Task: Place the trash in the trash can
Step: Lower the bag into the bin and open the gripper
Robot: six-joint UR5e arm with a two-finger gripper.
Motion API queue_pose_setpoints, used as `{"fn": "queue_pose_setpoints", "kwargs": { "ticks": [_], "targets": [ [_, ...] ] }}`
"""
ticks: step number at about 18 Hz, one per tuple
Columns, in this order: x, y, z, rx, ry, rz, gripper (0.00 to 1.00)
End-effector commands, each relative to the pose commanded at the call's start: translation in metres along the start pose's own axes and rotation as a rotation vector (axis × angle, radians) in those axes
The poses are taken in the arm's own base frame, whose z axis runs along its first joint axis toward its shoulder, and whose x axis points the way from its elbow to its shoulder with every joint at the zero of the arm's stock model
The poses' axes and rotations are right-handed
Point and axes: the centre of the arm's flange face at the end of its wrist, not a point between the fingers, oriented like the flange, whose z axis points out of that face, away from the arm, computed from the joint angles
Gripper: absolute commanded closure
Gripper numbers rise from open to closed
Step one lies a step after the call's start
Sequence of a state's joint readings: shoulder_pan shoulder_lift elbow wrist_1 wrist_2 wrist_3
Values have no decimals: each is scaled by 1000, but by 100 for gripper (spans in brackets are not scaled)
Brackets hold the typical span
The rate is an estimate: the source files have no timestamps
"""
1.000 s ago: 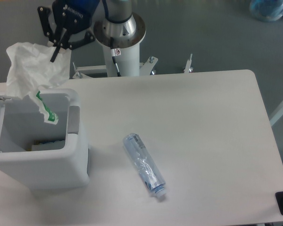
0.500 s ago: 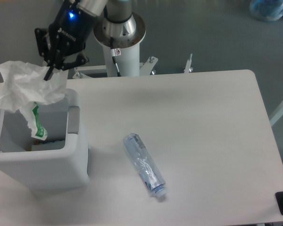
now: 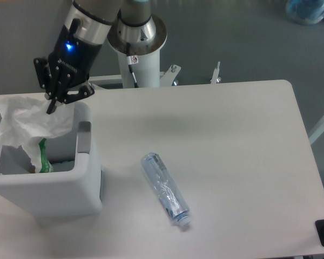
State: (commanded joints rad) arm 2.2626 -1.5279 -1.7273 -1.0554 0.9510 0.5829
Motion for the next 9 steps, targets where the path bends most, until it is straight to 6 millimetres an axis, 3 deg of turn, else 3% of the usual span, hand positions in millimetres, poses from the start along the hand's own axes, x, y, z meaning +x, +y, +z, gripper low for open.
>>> {"fn": "queue_pose_setpoints", "kwargs": {
  "ticks": [1,2,4,9],
  "targets": [
    [-1,0,0,-3,-7,1,69],
    [-1,0,-1,-3,-11,15,34],
    [-2,-1,-4,-6,-31,11,0],
    [4,-4,-19,3,-65,32,0]
  ]
}}
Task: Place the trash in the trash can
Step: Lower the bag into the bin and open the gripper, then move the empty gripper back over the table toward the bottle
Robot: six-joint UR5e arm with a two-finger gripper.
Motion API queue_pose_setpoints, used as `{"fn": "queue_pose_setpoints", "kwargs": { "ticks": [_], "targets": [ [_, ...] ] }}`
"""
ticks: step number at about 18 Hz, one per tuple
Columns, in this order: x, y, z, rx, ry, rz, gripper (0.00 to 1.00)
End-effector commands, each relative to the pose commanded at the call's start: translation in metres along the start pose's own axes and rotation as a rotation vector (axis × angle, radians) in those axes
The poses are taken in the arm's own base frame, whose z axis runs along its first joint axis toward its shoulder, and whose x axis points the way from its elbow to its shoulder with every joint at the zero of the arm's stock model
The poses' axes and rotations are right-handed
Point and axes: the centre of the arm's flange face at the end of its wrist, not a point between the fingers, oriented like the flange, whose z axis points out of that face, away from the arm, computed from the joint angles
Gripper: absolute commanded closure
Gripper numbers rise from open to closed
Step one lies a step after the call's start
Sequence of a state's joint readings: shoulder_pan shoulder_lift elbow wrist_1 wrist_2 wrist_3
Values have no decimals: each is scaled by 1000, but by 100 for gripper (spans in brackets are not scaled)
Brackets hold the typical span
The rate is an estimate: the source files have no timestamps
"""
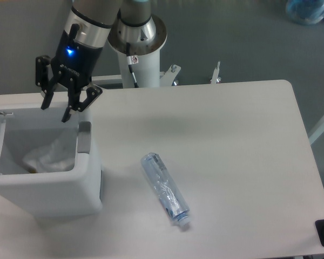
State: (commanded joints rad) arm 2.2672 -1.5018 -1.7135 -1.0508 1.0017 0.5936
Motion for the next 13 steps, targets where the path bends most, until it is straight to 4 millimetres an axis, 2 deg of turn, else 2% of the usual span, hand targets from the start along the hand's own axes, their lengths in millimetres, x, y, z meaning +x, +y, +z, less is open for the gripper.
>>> {"fn": "queue_pose_setpoints", "kwargs": {
  "ticks": [2,3,6,9,11,13],
  "targets": [
    [0,-2,-13,15,-23,8,0],
    [-11,1,-22,13,-62,-5,0],
    [-94,31,-70,10,-261,-86,0],
    [-159,72,-92,-103,-409,-59,0],
    [-194,92,-96,-161,-442,-53,0],
    [-219,114,-112,-202,-473,-31,0]
  ]
}}
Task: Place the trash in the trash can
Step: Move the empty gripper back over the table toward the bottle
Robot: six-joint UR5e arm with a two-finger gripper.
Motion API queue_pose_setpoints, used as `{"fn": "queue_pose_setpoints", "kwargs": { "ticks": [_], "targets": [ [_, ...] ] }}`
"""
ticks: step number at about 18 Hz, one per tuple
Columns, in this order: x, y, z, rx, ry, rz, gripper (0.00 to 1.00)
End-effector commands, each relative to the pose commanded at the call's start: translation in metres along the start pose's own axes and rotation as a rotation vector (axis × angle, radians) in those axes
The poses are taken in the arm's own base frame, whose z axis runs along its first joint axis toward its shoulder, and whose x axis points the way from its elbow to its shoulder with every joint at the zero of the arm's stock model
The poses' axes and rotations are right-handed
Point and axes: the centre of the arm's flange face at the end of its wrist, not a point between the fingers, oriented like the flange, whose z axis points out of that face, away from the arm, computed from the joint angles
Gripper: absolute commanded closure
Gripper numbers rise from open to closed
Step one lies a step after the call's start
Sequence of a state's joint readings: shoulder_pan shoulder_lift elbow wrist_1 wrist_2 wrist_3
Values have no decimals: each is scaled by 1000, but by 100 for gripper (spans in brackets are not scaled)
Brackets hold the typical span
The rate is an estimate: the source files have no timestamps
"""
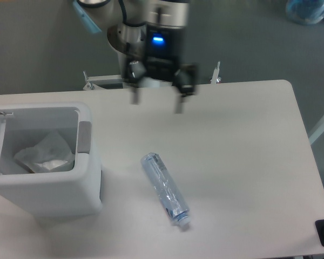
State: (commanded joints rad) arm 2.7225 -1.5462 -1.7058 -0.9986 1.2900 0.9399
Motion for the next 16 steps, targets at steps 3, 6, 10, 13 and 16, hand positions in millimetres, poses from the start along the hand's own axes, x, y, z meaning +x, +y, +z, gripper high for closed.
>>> {"fn": "queue_pose_setpoints", "kwargs": {
  "ticks": [3,6,10,13,16],
  "targets": [
    [-22,25,28,-166,-49,46,0],
    [-41,41,64,-302,-75,-24,0],
    [-58,37,90,-314,-82,-142,0],
    [-70,32,120,-309,-103,-334,0],
    [-63,15,150,-312,-97,-451,0]
  ]
}}
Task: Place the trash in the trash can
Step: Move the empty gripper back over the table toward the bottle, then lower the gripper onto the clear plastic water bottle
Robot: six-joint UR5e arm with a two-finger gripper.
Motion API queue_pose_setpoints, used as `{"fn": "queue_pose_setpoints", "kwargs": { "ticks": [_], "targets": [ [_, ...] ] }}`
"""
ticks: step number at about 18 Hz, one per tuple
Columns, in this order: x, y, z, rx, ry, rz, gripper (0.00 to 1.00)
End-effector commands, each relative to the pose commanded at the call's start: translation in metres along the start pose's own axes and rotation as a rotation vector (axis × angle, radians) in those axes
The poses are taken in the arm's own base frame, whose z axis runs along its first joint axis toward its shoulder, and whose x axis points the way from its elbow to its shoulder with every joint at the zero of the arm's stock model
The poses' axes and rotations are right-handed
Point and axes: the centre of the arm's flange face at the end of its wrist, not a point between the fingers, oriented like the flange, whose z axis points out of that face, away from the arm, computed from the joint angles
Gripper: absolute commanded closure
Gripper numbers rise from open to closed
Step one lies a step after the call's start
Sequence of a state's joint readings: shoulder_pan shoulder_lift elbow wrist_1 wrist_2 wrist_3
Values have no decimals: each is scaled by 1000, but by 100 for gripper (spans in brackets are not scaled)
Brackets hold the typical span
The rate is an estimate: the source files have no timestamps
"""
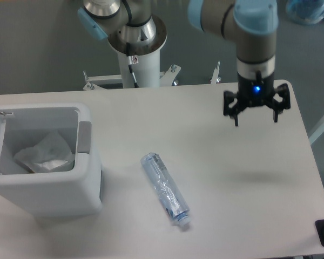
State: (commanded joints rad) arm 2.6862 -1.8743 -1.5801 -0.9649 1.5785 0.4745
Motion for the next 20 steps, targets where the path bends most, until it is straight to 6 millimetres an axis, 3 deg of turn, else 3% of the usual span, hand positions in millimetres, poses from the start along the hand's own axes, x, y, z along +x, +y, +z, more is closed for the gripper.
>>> {"fn": "queue_pose_setpoints", "kwargs": {
  "ticks": [6,10,12,15,17,20],
  "targets": [
    [39,-31,74,-20,26,-234,0],
    [63,-51,94,-25,37,-297,0],
    [80,-63,115,-3,28,-287,0],
    [107,-83,121,11,23,-319,0],
    [125,-84,139,-13,31,-297,0],
    [145,-85,148,-23,44,-274,0]
  ]
}}
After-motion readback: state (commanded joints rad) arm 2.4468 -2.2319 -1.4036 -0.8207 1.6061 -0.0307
